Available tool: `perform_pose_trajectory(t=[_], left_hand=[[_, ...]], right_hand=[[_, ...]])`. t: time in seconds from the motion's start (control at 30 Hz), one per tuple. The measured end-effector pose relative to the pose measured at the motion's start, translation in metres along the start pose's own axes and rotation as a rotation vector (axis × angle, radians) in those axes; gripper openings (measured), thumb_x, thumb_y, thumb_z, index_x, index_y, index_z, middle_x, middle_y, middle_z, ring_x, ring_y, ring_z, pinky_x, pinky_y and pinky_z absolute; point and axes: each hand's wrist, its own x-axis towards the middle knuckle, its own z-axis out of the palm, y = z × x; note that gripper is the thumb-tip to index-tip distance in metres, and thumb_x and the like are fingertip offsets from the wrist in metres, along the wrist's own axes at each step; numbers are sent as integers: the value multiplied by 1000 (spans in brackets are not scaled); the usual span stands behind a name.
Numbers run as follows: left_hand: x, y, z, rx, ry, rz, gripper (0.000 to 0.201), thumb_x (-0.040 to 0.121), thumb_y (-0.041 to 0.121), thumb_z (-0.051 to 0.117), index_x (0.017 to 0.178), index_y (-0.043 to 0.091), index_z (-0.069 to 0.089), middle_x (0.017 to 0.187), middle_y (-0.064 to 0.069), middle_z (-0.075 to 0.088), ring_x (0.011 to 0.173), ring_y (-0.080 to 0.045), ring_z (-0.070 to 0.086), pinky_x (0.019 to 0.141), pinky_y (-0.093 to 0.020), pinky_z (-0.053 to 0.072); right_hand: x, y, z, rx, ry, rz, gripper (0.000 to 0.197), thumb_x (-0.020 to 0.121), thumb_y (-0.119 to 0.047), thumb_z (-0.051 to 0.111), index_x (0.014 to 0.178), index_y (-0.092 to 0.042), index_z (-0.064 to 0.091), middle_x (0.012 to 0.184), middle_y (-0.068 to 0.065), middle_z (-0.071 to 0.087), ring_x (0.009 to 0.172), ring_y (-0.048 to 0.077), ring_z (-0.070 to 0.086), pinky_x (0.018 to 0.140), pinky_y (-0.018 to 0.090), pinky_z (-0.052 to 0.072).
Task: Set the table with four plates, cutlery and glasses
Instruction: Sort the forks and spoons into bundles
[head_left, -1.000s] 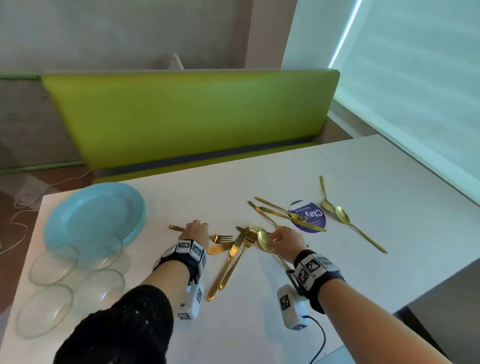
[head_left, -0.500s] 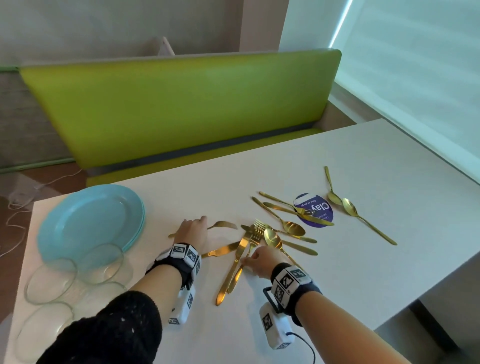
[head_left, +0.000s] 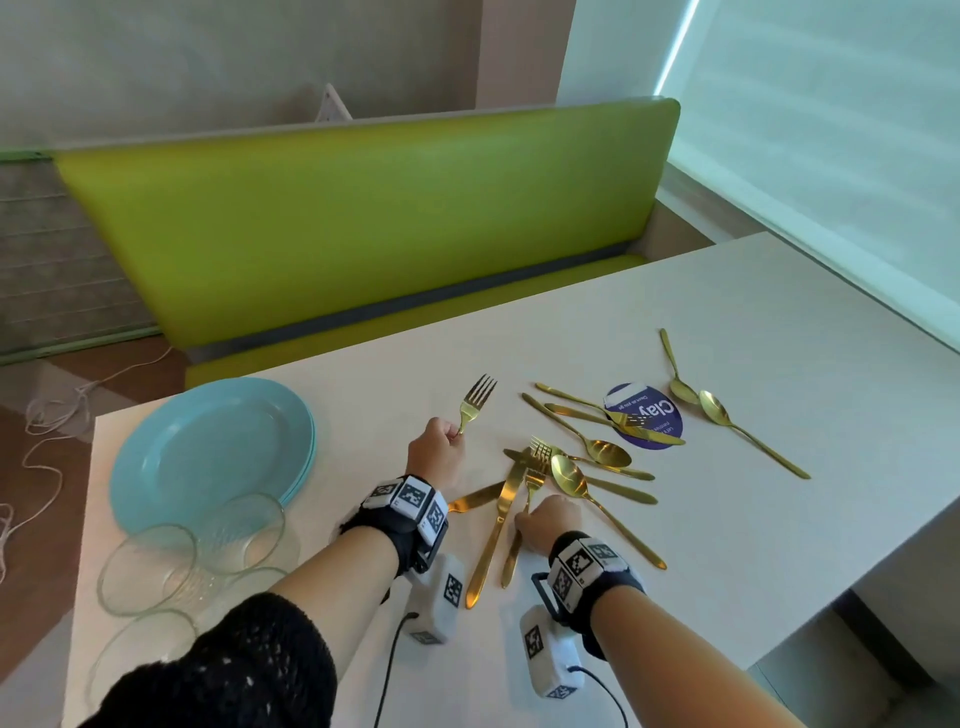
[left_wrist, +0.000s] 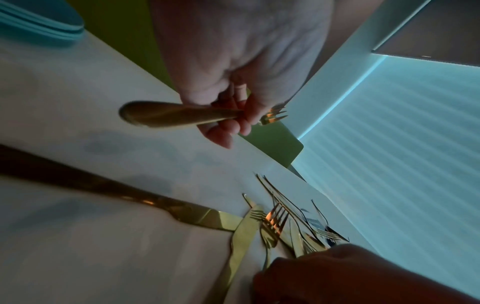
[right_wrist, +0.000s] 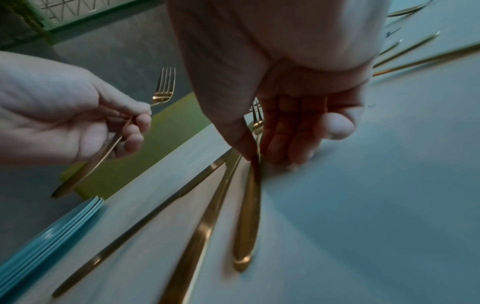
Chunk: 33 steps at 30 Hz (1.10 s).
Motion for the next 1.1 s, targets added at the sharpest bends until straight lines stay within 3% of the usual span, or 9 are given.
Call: perform_pose_trajectory(t=[0.1,0.13,0.2,0.3,0.43,0.63,0.73,0.97,1.1], left_hand=[[-1,-6,6,-158,-9,-77,18,96,16,44,109,7,53,79,-1,64,65,-18,58,53,-21,53],[-2,-7,9,-199,-9,-93,16,97,15,45,108,7,53,75,0,62,59,-13,55,42,-15,48],[-4,-8,13,-262,-20,-115,19,96,14,47,111,5,54,75,-2,63,54,-10,54,37,-11,44],[-4,-9,19,-291,-83,-132,27,96,16,49,120,4,54,78,-3,66,56,-10,57,42,-13,46],[-8,-6,24,-344,-155,-136,24,97,15,47,114,1,57,79,-6,64,59,-13,59,48,-16,52],[-12,9,35,-437,-255,-146,26,90,35,57,87,10,63,80,-9,67,78,-32,67,84,-47,57],[-13,16,40,-450,-284,-138,23,91,32,56,77,14,61,73,-10,64,66,-29,63,78,-47,55],[-14,24,46,-412,-355,-156,21,94,20,53,78,10,62,79,-13,64,73,-28,63,88,-53,54],[-10,25,50,-428,-345,-166,20,97,19,48,83,9,58,80,-11,65,73,-29,63,85,-51,56]], right_hand=[[0,3,-1,23,-10,6,34,90,-30,52,109,-3,61,103,11,66,88,23,59,64,24,43],[-1,4,-1,42,-16,10,34,89,-29,52,108,-3,62,99,9,65,84,21,57,62,24,44],[-1,6,-3,90,-35,2,32,87,-28,53,104,-4,65,91,8,66,77,20,57,66,27,50],[-2,11,-12,165,-68,-54,21,89,-28,53,88,-10,64,75,2,63,63,14,55,58,23,49],[-3,6,-34,373,-86,-237,20,89,-26,58,72,-17,60,74,-2,65,59,9,54,54,20,44],[-6,-10,-60,522,-206,-387,20,90,-19,61,71,-14,59,66,-3,62,54,8,52,49,17,41],[-4,-8,-59,475,-232,-402,18,91,-17,60,73,-13,60,68,-3,62,54,6,52,49,16,41],[6,-2,-60,317,-203,-403,18,88,-20,62,70,-18,59,85,8,70,59,10,51,54,20,42],[12,1,-71,279,-161,-409,21,85,-22,66,65,-22,58,76,2,67,59,10,51,54,19,42]])
